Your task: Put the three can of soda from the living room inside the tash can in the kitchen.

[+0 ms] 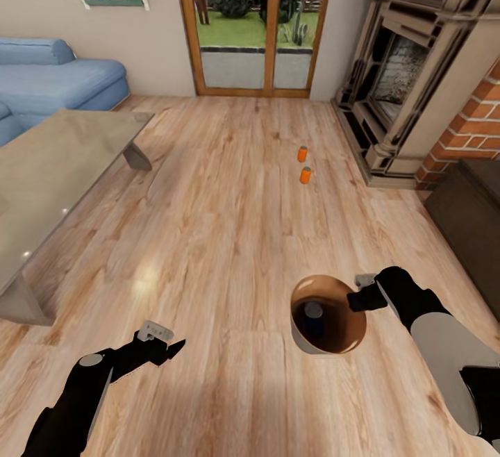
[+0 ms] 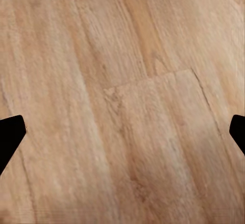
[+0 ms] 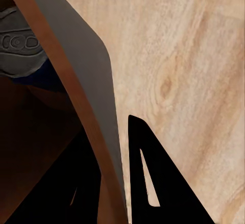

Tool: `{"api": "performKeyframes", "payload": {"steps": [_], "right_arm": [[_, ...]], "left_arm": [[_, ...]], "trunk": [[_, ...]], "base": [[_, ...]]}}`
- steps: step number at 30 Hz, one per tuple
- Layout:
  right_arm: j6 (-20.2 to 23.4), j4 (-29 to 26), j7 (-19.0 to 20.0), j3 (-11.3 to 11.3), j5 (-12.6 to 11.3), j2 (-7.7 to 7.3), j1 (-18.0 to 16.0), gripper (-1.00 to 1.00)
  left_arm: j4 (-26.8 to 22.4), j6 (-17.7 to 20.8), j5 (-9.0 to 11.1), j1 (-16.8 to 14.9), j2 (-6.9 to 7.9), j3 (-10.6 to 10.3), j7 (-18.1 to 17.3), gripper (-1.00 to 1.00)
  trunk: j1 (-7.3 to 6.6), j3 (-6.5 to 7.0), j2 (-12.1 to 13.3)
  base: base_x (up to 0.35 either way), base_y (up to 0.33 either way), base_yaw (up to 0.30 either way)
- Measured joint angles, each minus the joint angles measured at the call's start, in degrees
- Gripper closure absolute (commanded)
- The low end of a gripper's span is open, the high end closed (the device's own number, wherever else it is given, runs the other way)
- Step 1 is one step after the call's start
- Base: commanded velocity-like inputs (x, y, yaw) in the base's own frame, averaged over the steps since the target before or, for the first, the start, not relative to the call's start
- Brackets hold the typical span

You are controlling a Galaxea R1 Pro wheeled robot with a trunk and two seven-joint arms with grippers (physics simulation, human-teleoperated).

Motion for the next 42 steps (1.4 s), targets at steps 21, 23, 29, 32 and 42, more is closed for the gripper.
{"api": "performKeyframes", "payload": {"steps": [21, 23, 29, 32, 42], "right_arm": [[-0.09, -0.1, -0.14, -1.68, 0.33, 0.37, 0.62, 1.0], [-0.08, -0.08, -0.13, -1.67, 0.24, 0.37, 0.64, 1.0], [-2.42, -0.22, -0.3, -1.31, 1.71, -0.05, 2.55, 1.0], [-5.54, -0.24, -0.16, -0.87, 0.5, -0.4, 3.44, 1.0], [-10.39, -0.23, 2.65, 0.31, 0.11, -3.97, 5.25, 1.0]], "left_arm": [[-0.04, 0.0, 0.11, 0.44, 0.0, -0.06, 0.0, -1.0], [-0.04, 0.0, 0.11, 0.44, 0.0, -0.06, 0.0, -1.0], [-0.05, 0.0, 0.12, 0.44, 0.0, -0.05, 0.0, -1.0], [-0.04, 0.0, 0.11, 0.44, 0.06, -0.06, 0.0, -1.0], [-0.03, -0.09, 0.11, 0.44, 0.09, 0.03, 0.0, -1.0]], "trunk": [[0.0, 0.52, 0.0], [0.0, 0.62, 0.0], [0.0, 0.93, 0.0], [0.0, 1.11, 0.0], [0.0, 1.32, 0.0]], "base": [[0.321, 0.007, -0.178], [0.321, 0.0, -0.23], [0.321, 0.0, -0.208], [0.321, 0.0, -0.182], [0.321, 0.0, -0.047]]}}
